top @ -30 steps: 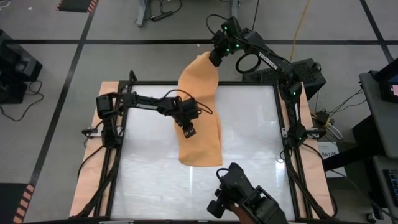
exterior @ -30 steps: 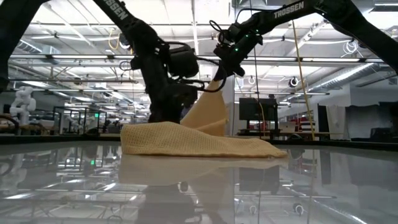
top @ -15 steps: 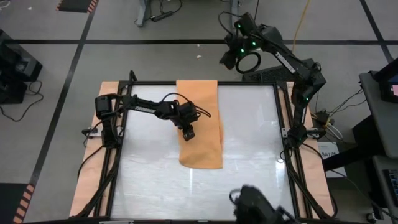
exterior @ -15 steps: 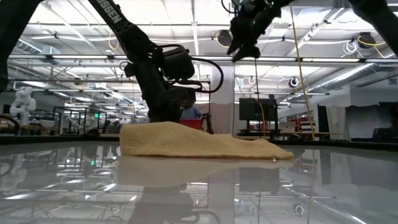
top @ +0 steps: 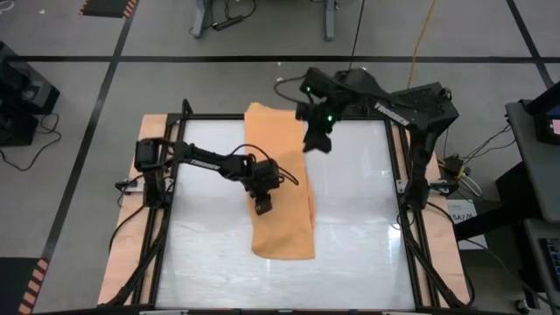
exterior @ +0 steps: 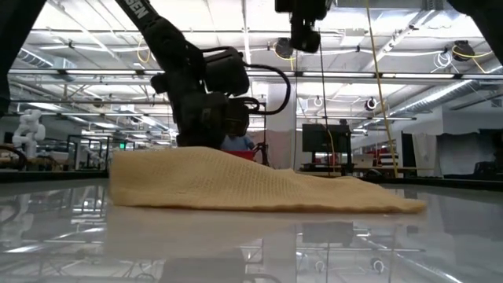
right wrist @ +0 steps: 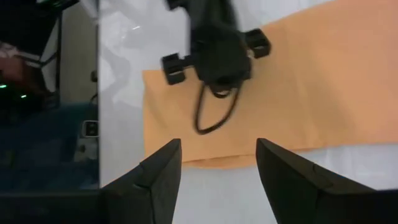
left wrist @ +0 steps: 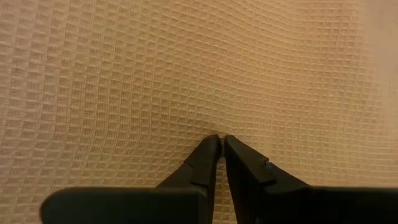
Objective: Roll towel into tight, uniform cylinder
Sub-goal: Roll the yellow towel
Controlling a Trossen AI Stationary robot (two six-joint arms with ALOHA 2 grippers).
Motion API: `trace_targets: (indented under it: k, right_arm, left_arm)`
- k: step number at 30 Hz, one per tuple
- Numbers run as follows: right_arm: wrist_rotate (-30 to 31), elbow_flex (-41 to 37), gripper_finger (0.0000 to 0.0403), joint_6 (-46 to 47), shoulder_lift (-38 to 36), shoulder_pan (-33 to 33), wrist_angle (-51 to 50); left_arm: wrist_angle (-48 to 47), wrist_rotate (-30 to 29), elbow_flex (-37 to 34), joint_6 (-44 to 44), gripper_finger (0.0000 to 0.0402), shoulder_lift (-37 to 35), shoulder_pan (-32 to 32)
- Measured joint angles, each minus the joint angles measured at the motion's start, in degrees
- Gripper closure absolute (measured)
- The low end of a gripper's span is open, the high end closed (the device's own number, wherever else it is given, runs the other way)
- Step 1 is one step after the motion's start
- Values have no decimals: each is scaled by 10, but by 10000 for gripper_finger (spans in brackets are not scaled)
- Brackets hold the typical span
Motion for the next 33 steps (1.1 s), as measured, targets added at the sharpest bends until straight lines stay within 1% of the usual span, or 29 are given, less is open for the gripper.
trace_targets:
  k: [2, 5, 11, 19, 20, 22, 24, 26, 28, 29, 31, 33]
  right_arm:
    - [4, 0, 211, 26, -13, 24, 1]
    - [51, 0, 217, 83, -33, 63, 1]
    - [192, 0, 225, 234, -62, 175, 5]
    - [396, 0, 225, 464, -56, 344, 3]
    - [420, -7, 225, 490, -56, 362, 3]
    - [450, -32, 225, 536, -56, 388, 5]
    - [442, -63, 225, 565, -56, 401, -1]
    - [399, -95, 225, 560, -56, 408, -4]
    - [349, -129, 225, 525, -59, 410, -4]
    - [335, -148, 225, 506, -64, 410, -9]
    - [327, -192, 225, 478, -82, 407, -4]
    - [328, -258, 225, 469, -122, 405, 45]
  left_arm:
    - [0, 3, 0, -23, 362, 0, -13]
    - [0, 8, 0, -39, 362, 0, -28]
    - [-10, 22, -1, -49, 362, -8, -45]
    - [-7, 26, -2, -30, 362, -46, -46]
    - [-5, 27, -2, -30, 362, -50, -46]
    - [-10, 29, -2, -30, 362, -63, -46]
    - [-15, 43, -2, -32, 362, -78, -48]
    - [-25, 66, -2, -34, 362, -97, -55]
    - [-33, 84, -2, -34, 362, -126, -64]
    - [-35, 85, -1, -34, 362, -144, -70]
    - [-40, 73, -1, -34, 362, -183, -83]
    - [-48, 40, -1, -34, 362, -222, -96]
